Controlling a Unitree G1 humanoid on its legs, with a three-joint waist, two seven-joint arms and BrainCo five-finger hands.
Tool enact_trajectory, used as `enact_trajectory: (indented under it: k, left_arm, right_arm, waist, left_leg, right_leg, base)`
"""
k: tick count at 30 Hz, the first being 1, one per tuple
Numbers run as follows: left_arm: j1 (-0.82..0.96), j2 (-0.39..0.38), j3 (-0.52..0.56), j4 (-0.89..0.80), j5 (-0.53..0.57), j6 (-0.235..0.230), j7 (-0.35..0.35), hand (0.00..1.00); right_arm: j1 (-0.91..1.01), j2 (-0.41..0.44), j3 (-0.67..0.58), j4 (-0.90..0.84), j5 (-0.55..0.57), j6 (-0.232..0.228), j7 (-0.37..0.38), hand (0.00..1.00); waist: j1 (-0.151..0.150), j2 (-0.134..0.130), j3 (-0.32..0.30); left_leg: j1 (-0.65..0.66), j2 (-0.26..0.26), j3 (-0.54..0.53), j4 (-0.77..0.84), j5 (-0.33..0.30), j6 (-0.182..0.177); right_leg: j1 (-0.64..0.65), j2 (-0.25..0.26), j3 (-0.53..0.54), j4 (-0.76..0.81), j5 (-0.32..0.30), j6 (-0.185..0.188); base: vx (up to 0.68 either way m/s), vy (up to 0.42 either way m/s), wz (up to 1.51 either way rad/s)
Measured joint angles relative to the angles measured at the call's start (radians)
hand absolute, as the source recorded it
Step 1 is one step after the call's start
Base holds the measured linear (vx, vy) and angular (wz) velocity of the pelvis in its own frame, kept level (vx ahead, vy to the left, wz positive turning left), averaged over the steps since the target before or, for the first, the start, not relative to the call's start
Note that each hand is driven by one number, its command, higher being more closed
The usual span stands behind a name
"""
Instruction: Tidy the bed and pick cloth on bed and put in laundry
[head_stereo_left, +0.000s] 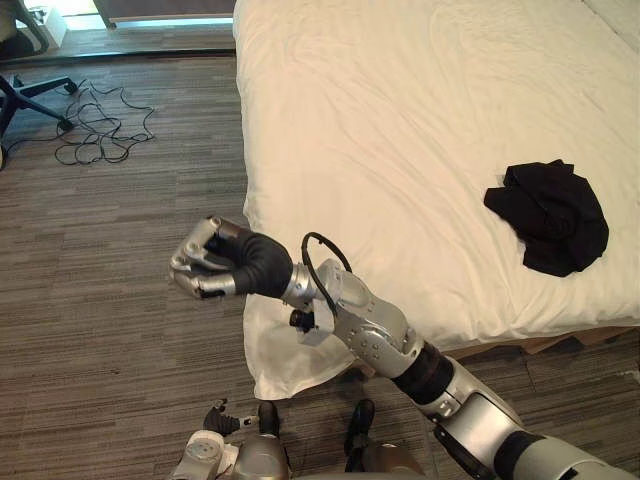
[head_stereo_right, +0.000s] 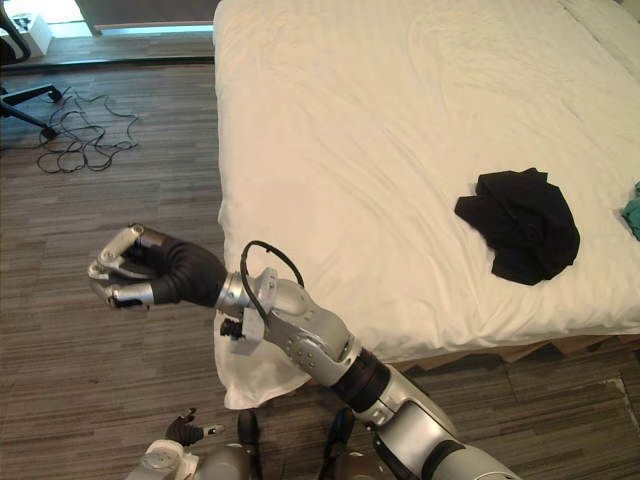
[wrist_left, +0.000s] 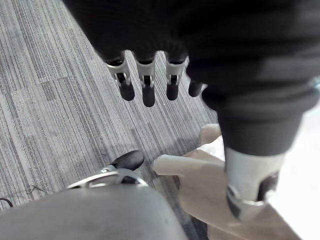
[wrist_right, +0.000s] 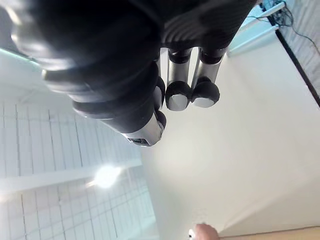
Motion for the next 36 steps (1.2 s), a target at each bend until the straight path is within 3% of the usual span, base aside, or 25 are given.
enact_trajectory:
  k: [2,5,7,10,12,16,19,22,25,26,30,32,34,36]
  left_arm:
    - [0.002,-0.010,0.004,-0.032,0.000,-0.018,-0.001,0.00]
    - [-0.008,-0.013,0.005,-0.076,-0.001,-0.018,-0.005,0.00]
    - [-0.035,-0.012,0.000,-0.102,-0.002,-0.013,-0.011,0.00]
    - [-0.066,-0.009,-0.020,-0.110,-0.011,-0.005,-0.030,0.00]
    - [-0.079,-0.010,-0.050,-0.119,-0.025,0.003,-0.040,0.00]
    - [-0.078,-0.010,-0.053,-0.125,-0.041,-0.006,-0.053,0.00]
    - [-0.073,-0.010,-0.044,-0.128,-0.042,-0.051,-0.058,0.00]
    - [-0.058,-0.012,-0.033,-0.129,-0.043,-0.070,-0.059,0.00]
    - [-0.045,-0.028,0.013,-0.125,-0.040,-0.095,-0.053,0.00]
    - [-0.036,-0.030,0.031,-0.124,-0.039,-0.107,-0.049,0.00]
    - [-0.026,-0.046,0.090,-0.091,0.011,-0.122,-0.046,0.00]
    - [-0.024,-0.073,0.127,-0.076,0.052,-0.117,-0.047,0.00]
    - [-0.018,-0.099,0.178,-0.066,0.097,-0.099,-0.046,0.00]
    - [0.009,-0.111,0.240,-0.063,0.135,-0.082,-0.043,0.00]
  right_arm:
    - [-0.035,-0.002,-0.070,0.014,0.003,0.001,-0.015,1.00]
    - [-0.137,-0.024,-0.255,0.151,0.005,-0.071,-0.073,1.00]
    - [-0.200,-0.092,-0.369,0.274,0.009,-0.137,-0.114,1.00]
    - [-0.238,-0.226,-0.484,0.462,0.054,-0.234,-0.164,1.00]
    - [-0.246,-0.343,-0.575,0.591,0.098,-0.293,-0.176,1.00]
    - [-0.244,-0.462,-0.651,0.667,0.171,-0.328,-0.175,1.00]
    - [-0.150,-0.541,-0.804,0.676,0.272,-0.334,-0.176,1.00]
    - [-0.019,-0.535,-0.892,0.658,0.316,-0.325,-0.176,1.00]
    - [0.221,-0.451,-1.029,0.572,0.359,-0.320,-0.186,1.00]
    - [0.306,-0.402,-1.073,0.563,0.371,-0.322,-0.203,0.00]
    - [0.623,-0.219,-1.261,0.681,0.369,-0.324,-0.333,0.00]
    - [0.739,-0.173,-1.357,0.723,0.347,-0.323,-0.393,0.00]
    - [0.845,-0.146,-1.439,0.749,0.291,-0.325,-0.444,0.00]
    - [0.901,-0.132,-1.451,0.752,0.223,-0.325,-0.455,0.00]
  waist:
    - [0.003,0.026,0.037]
    - [0.004,0.050,0.124]
    - [0.007,0.063,0.174]
    - [0.010,0.077,0.189]
    - [0.008,0.103,0.204]
    - [-0.007,0.117,0.212]
    - [-0.019,0.115,0.213]
    - [-0.044,0.106,0.218]
    - [-0.073,0.092,0.219]
    - [-0.085,0.081,0.213]
    - [-0.096,0.034,0.145]
    - [-0.109,0.025,0.106]
    - [-0.112,0.017,0.054]
    - [-0.112,0.001,0.014]
  left_leg:
    - [-0.038,-0.003,-0.011,-0.016,0.019,0.003]
    - [-0.088,-0.005,-0.013,-0.048,0.053,0.001]
    - [-0.116,-0.005,-0.018,-0.066,0.083,-0.004]
    - [-0.175,-0.010,-0.032,-0.079,0.114,0.003]
    - [-0.195,-0.013,-0.038,-0.079,0.125,0.011]
    - [-0.195,-0.015,-0.039,-0.078,0.125,0.012]
    - [-0.177,-0.016,-0.008,-0.079,0.113,0.017]
    - [-0.151,-0.017,0.020,-0.077,0.097,0.011]
    - [-0.107,-0.004,0.079,-0.058,0.059,0.000]
    - [-0.083,0.003,0.102,-0.050,0.046,-0.006]
    - [-0.001,0.044,0.187,-0.024,-0.008,-0.041]
    - [0.056,0.060,0.232,-0.016,-0.029,-0.054]
    - [0.103,0.089,0.263,0.071,-0.098,-0.062]
    - [0.114,0.130,0.257,0.237,-0.166,-0.042]
  right_leg:
    - [-0.038,-0.003,-0.013,0.000,0.006,-0.003]
    - [-0.102,-0.002,-0.018,0.000,0.026,-0.007]
    - [-0.135,0.001,-0.025,0.000,0.039,-0.014]
    - [-0.196,0.003,-0.031,0.000,0.059,-0.024]
    - [-0.216,0.003,-0.034,0.000,0.073,-0.021]
    - [-0.224,0.003,-0.015,0.000,0.085,-0.004]
    - [-0.225,0.003,0.025,-0.001,0.086,-0.002]
    - [-0.215,0.002,0.049,-0.001,0.068,0.014]
    - [-0.188,0.008,0.086,0.000,0.049,0.013]
    - [-0.171,0.014,0.098,0.000,0.043,0.013]
    - [-0.118,0.051,0.144,0.000,0.019,0.010]
    - [-0.076,0.066,0.160,0.001,0.010,0.017]
    - [-0.021,0.086,0.188,0.004,0.006,0.018]
    - [0.008,0.101,0.245,0.042,-0.026,0.004]
  base:
    - [-0.11,-0.012,0.18]
    - [-0.11,-0.008,0.06]
    - [-0.09,-0.013,0.06]
    - [-0.04,0.000,0.06]
    - [0.01,0.011,0.03]
    - [0.05,0.037,-0.11]
    - [0.05,0.044,-0.21]
    - [0.05,0.021,-0.36]
    - [0.08,-0.004,-0.44]
    - [0.14,-0.010,-0.56]
    - [0.16,-0.031,-0.55]
    - [0.21,-0.001,-0.57]
    - [0.17,0.032,-0.64]
    - [0.12,0.009,-0.80]
